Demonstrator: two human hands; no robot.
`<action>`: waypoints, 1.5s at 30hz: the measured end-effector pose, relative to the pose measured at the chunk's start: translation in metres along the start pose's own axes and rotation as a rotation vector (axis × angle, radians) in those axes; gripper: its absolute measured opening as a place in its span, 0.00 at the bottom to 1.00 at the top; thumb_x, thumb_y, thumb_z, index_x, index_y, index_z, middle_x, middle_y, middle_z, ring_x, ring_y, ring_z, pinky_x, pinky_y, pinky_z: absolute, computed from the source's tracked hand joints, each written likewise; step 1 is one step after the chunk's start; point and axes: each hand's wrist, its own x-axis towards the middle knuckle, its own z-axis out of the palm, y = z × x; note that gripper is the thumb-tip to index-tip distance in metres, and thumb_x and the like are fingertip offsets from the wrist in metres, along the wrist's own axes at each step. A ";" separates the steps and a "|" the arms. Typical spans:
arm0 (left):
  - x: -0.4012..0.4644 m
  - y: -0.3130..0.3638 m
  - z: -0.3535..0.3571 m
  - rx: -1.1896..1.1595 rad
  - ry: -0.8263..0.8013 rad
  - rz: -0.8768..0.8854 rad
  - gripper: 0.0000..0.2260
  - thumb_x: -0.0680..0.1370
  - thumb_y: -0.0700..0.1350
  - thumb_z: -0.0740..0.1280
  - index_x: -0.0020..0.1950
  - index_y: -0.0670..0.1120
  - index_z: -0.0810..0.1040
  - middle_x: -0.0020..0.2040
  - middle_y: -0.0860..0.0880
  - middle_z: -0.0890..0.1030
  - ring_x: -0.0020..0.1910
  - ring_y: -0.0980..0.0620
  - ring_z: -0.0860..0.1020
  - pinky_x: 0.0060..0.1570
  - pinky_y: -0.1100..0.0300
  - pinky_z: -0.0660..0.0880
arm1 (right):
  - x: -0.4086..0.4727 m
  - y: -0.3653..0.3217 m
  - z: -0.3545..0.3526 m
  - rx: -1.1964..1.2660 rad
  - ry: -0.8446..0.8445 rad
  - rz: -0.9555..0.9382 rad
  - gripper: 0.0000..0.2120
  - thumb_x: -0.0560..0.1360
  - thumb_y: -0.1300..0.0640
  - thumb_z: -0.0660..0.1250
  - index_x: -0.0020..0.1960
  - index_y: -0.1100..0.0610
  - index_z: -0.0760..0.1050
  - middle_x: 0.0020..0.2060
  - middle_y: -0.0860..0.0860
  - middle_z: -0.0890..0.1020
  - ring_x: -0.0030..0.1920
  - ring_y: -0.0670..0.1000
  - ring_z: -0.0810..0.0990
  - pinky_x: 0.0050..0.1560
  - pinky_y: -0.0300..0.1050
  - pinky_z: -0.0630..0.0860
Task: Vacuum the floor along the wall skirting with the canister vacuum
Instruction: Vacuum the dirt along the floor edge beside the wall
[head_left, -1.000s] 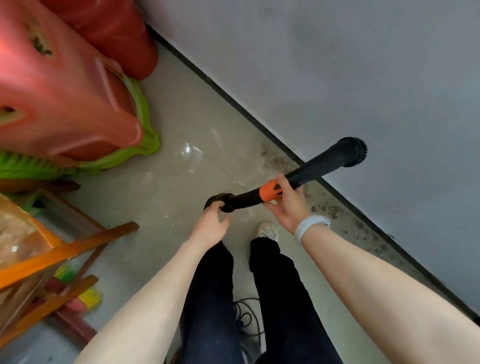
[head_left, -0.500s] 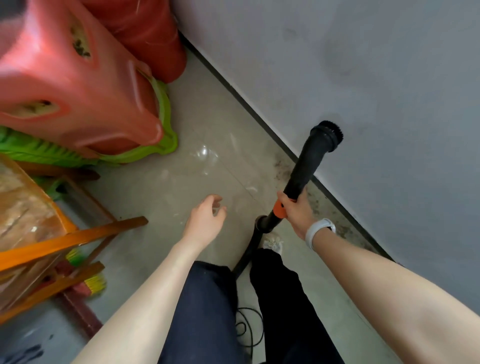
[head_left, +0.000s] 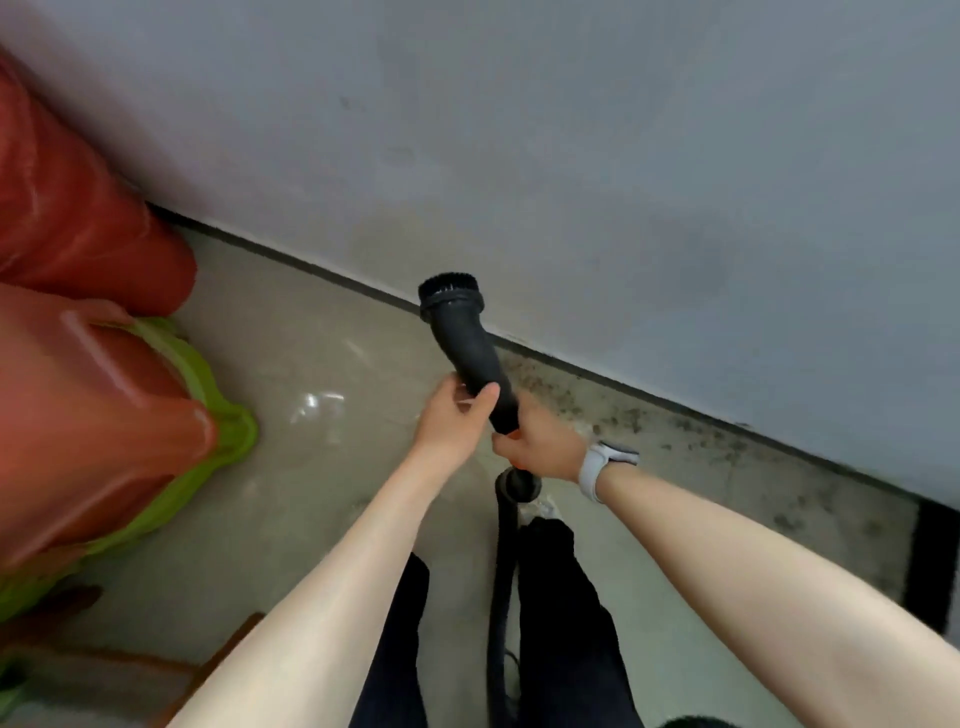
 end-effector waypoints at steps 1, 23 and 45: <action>0.002 0.004 -0.003 0.021 -0.026 0.005 0.14 0.78 0.45 0.65 0.62 0.42 0.72 0.55 0.44 0.78 0.54 0.45 0.77 0.53 0.55 0.73 | -0.005 -0.004 0.002 -0.007 0.022 0.013 0.11 0.73 0.63 0.64 0.51 0.59 0.63 0.31 0.48 0.69 0.30 0.45 0.67 0.31 0.40 0.63; 0.019 -0.009 0.052 -0.177 -0.194 -0.038 0.07 0.81 0.51 0.60 0.51 0.49 0.71 0.47 0.48 0.79 0.48 0.50 0.80 0.45 0.57 0.78 | -0.070 0.097 0.088 0.378 0.480 0.301 0.10 0.75 0.55 0.66 0.50 0.55 0.65 0.42 0.57 0.79 0.42 0.60 0.77 0.37 0.46 0.67; 0.301 -0.244 0.095 -0.242 -0.127 -0.365 0.12 0.82 0.47 0.59 0.60 0.40 0.64 0.49 0.42 0.75 0.57 0.42 0.76 0.57 0.45 0.75 | 0.235 0.247 0.153 -0.088 0.373 0.180 0.13 0.74 0.57 0.62 0.58 0.58 0.67 0.37 0.53 0.73 0.35 0.56 0.72 0.28 0.43 0.61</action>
